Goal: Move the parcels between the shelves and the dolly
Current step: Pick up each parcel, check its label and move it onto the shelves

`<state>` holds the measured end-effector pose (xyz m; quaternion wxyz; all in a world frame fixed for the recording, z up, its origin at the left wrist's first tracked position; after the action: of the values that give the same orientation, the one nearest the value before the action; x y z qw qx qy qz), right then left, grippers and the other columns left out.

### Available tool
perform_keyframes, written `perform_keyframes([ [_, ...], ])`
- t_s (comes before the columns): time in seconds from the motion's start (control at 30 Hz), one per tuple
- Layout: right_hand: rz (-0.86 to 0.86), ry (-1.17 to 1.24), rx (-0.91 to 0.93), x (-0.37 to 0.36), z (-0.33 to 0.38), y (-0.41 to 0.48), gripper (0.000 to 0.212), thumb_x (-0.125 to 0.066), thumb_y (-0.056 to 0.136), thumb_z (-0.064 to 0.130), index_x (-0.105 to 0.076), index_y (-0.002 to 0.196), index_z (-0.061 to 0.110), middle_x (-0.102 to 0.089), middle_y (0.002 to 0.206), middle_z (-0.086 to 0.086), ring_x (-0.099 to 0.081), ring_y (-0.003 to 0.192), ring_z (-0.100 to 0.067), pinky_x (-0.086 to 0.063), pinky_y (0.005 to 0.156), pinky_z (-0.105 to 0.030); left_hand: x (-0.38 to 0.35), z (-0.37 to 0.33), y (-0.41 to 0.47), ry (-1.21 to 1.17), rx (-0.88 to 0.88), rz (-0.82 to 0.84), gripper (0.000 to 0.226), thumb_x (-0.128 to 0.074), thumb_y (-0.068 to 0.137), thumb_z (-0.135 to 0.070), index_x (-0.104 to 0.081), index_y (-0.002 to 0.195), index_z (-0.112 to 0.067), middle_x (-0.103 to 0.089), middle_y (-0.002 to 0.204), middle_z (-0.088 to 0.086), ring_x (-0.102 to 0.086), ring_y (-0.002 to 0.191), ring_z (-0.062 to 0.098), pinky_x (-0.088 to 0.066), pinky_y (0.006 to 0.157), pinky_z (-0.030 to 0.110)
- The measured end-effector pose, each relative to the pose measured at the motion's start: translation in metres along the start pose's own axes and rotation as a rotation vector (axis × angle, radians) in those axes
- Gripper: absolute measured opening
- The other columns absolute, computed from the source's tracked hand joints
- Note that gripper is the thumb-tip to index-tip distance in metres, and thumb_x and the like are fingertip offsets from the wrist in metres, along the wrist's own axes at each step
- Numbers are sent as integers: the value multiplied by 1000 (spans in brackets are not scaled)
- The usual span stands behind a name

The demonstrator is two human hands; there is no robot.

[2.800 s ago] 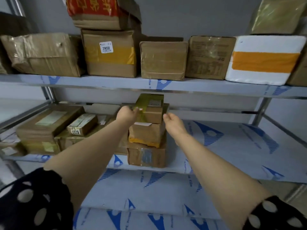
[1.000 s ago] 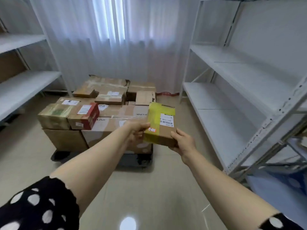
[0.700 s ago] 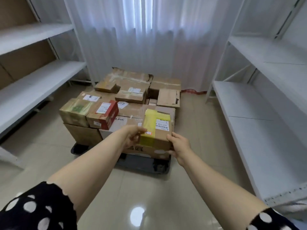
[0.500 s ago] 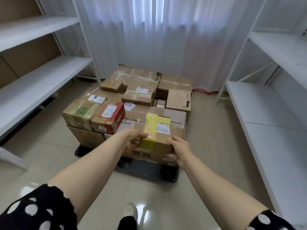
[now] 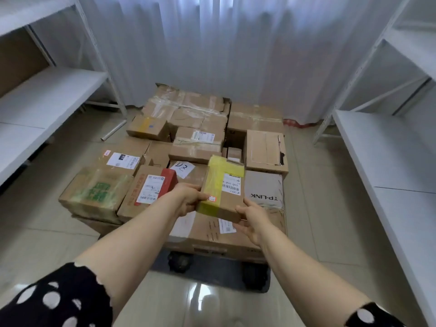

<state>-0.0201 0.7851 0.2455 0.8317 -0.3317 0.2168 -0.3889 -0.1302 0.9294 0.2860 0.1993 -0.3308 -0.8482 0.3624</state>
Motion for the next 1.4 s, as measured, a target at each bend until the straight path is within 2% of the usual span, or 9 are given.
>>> perform_keyframes([
  [0.13,-16,27,-44,-8,22,49,44,-48,96,4,-49,137,21,-63,116,-9,-62,99,-26,-48,98,-44,4,-24,48,30,28,-12,48,-68,86,-9,-55,131,-13,-65,111,9,-61,103,23,-49,97,42],
  [0.27,-12,45,-96,-14,41,96,32,-50,96,5,-56,124,20,-65,98,-7,-63,86,-21,-54,73,-34,2,-43,93,-21,106,-5,45,-65,88,-4,-55,131,-11,-66,107,12,-65,89,21,-55,72,30],
  [0.37,-48,54,-137,-15,48,131,24,-52,94,1,-60,115,10,-65,89,-9,-63,79,-22,-55,72,-35,0,-55,125,-26,128,-11,47,-63,87,1,-54,132,-8,-66,112,15,-66,87,25,-55,63,31],
  [0.63,-133,72,-191,-8,67,196,19,-54,93,7,-59,110,14,-62,110,-15,-62,100,-30,-57,71,-33,-17,-84,204,0,130,22,47,-60,89,4,-53,133,-9,-67,112,16,-66,97,28,-53,72,31],
  [0.77,-260,47,-155,0,70,237,27,-54,93,7,-66,116,12,-67,108,-10,-63,101,-28,-54,90,-43,-29,-102,250,144,82,68,45,-60,91,-3,-51,136,-9,-63,121,13,-59,102,20,-48,79,28],
  [0.9,-341,53,-161,3,72,274,26,-51,95,8,-65,116,13,-65,102,-5,-60,104,-25,-51,96,-40,-37,-110,294,201,56,72,44,-61,91,-1,-51,133,-2,-59,128,14,-54,101,19,-42,83,25],
  [1.0,-389,-55,-74,7,89,299,27,-51,97,13,-65,120,11,-63,100,-2,-55,96,-20,-50,81,-30,-40,-115,329,249,40,48,42,-65,89,-5,-56,129,-5,-62,124,13,-60,107,25,-49,93,33],
  [1.13,-464,-217,-10,22,108,331,27,-50,97,17,-66,119,12,-60,90,0,-60,99,-27,-50,94,-40,-52,-123,368,336,-10,31,38,-66,89,-13,-61,126,-9,-66,117,9,-61,106,25,-49,95,35],
  [1.4,-445,-399,64,31,130,417,23,-51,94,12,-70,105,5,-68,95,-8,-54,83,-19,-39,72,-25,-74,-135,439,355,-37,-96,32,-60,92,-5,-59,124,-1,-63,120,14,-59,108,28,-46,91,33],
])
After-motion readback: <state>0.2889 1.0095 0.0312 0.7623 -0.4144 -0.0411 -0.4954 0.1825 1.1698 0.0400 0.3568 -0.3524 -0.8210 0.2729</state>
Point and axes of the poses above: each hand's wrist, its own y-axis towards the middle knuckle, its own x-axis out of the back of the hand, z = x × y, the point moved 9 cm from there along y, towards the middle knuckle
